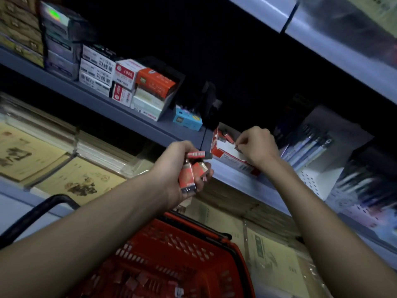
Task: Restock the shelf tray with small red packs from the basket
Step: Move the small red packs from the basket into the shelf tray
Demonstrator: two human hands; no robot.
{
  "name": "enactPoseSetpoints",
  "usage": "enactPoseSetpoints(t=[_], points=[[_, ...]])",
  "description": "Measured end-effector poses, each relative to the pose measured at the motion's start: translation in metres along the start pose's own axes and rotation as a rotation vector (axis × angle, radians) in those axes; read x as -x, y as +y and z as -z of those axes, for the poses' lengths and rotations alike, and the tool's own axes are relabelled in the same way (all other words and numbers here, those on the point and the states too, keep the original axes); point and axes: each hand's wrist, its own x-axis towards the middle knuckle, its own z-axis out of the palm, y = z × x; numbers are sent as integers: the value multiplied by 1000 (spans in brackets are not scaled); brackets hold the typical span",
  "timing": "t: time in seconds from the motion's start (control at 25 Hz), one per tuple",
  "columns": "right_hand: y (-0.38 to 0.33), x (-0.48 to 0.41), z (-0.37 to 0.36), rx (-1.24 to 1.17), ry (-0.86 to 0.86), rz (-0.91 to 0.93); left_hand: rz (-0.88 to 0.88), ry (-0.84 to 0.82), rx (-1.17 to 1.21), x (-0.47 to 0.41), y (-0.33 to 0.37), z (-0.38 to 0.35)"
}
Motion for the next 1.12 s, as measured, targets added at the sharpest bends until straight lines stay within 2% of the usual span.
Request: enactPoseSetpoints(t=[0.08,0.12,0.16,0.24,0.36,0.48,0.64,0.76,0.84,0.92,1.0,1.12], points=[[-2,13,8,-107,88,47,-22,8,-25,-1,-2,1],[-8,26,16,-265,117,55,-36,0,-33,-1,-3,0],[-16,43,26,-481,83,46,-57,-12,-49,0,-4,-1],[-37,79,41,-839,-129,107,-141,-34,-137,-1,-6,-3],[-48,104,45,-907,-160,279,-177,-51,-243,-2,-15,-5],[-45,111,43,-1053,-233,250,-103,-63,-218,-4,-21,-2],[-44,111,37,-930,-199,289,-138,-45,-262,-8,-18,-3],[-30,91,44,-1044,-92,128,-123,-37,-230,-10,-13,-4],[-14,68,44,-1039,58,15,-103,-32,-199,-12,-7,-3],[1,44,35,-797,251,-23,-108,-24,-202,-14,-2,-3],[11,25,22,-497,361,12,-113,-10,-217,-15,2,-2],[16,10,5,-255,334,81,-99,-35,-239,-13,5,2]])
